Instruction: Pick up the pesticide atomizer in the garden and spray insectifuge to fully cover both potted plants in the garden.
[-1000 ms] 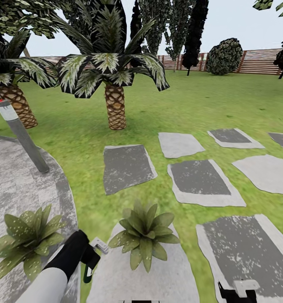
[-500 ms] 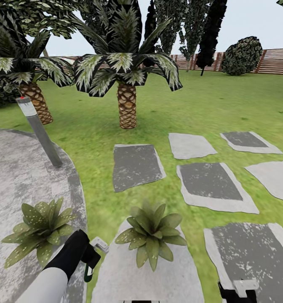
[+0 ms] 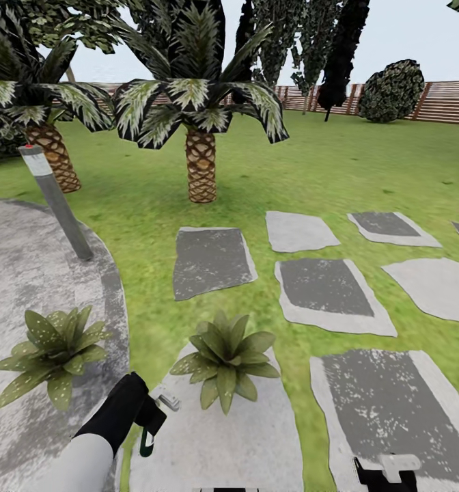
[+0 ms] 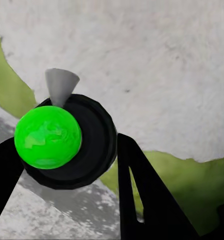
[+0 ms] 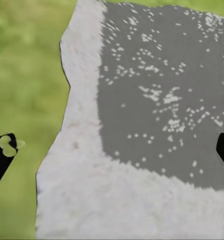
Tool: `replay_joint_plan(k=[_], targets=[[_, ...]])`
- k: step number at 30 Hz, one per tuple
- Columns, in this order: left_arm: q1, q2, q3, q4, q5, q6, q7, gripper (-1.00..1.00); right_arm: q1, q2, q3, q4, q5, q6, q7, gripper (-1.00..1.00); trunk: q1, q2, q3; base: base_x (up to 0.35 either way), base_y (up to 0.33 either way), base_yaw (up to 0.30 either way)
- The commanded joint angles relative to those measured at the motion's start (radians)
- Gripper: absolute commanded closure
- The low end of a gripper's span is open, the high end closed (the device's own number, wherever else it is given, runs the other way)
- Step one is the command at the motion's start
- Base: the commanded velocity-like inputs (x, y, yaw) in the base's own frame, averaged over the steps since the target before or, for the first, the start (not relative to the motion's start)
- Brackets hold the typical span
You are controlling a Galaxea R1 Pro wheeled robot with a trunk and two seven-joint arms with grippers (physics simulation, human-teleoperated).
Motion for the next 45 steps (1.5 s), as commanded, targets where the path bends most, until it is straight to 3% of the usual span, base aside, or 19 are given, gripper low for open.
replay_joint_plan(k=[1, 14, 23, 30, 32, 33, 35, 36, 38, 41, 45], targets=[[-0.001, -0.003, 0.006, -0.002, -0.011, 0.002, -0.009, 1.00, -0.001, 0.001, -0.008, 0.001, 0.001, -0.003, 0.009, -1.00, 0.000, 0.000, -0.001, -0.005, -0.272, 0.000], [-0.005, -0.027, 0.007, -0.002, -0.012, 0.003, -0.007, 1.00, -0.001, 0.001, -0.008, 0.001, 0.001, -0.003, 0.007, -1.00, 0.000, 0.000, -0.001, -0.017, -0.273, 0.150], [-0.005, -0.026, 0.008, -0.002, -0.017, 0.005, 0.020, 1.00, -0.001, 0.001, -0.008, 0.001, 0.001, -0.003, 0.009, -1.00, 0.000, 0.000, -0.001, -0.092, -0.259, 0.151], [-0.010, -0.021, 0.008, -0.002, -0.023, 0.016, 0.021, 1.00, -0.001, 0.001, -0.008, 0.001, 0.001, -0.003, 0.009, -1.00, 0.000, 0.000, -0.001, 0.000, -0.021, 0.204], [-0.016, -0.024, 0.004, -0.002, -0.024, 0.063, 0.017, 1.00, -0.001, 0.001, -0.008, 0.001, 0.001, -0.003, 0.009, -1.00, 0.000, 0.000, -0.001, 0.000, -0.001, 0.019], [-0.041, -0.024, -0.028, 0.001, -0.020, 0.183, 0.008, 1.00, -0.001, 0.000, -0.008, 0.000, 0.001, -0.003, 0.009, -1.00, 0.000, 0.000, -0.001, 0.000, 0.000, 0.002], [-0.054, -0.018, -0.087, 0.010, -0.017, 0.205, -0.009, 1.00, -0.001, 0.000, -0.008, 0.000, 0.001, -0.003, 0.009, -1.00, 0.000, 0.000, -0.001, 0.000, 0.000, 0.000], [-0.059, -0.007, -0.102, 0.003, -0.028, 0.205, -0.105, 1.00, -0.001, 0.000, -0.009, 0.000, 0.001, -0.003, 0.009, -1.00, 0.000, 0.000, -0.001, 0.000, 0.000, 0.000], [-0.092, 0.024, -0.114, 0.000, -0.087, 0.207, -0.210, 1.00, -0.001, 0.000, -0.009, 0.000, 0.001, -0.003, 0.009, -1.00, 0.000, 0.000, -0.001, 0.000, 0.000, 0.000], [-0.106, 0.039, -0.129, 0.001, -0.204, 0.211, -0.251, 1.00, -0.001, 0.000, -0.008, 0.001, 0.001, -0.003, 0.009, -1.00, 0.000, 0.000, -0.001, 0.000, 0.000, 0.043], [-0.106, 0.033, -0.128, 0.001, -0.232, 0.213, -0.258, 1.00, -0.001, 0.001, -0.008, 0.001, 0.001, -0.003, 0.009, -1.00, 0.000, 0.000, -0.001, 0.014, -0.009, 0.235]])
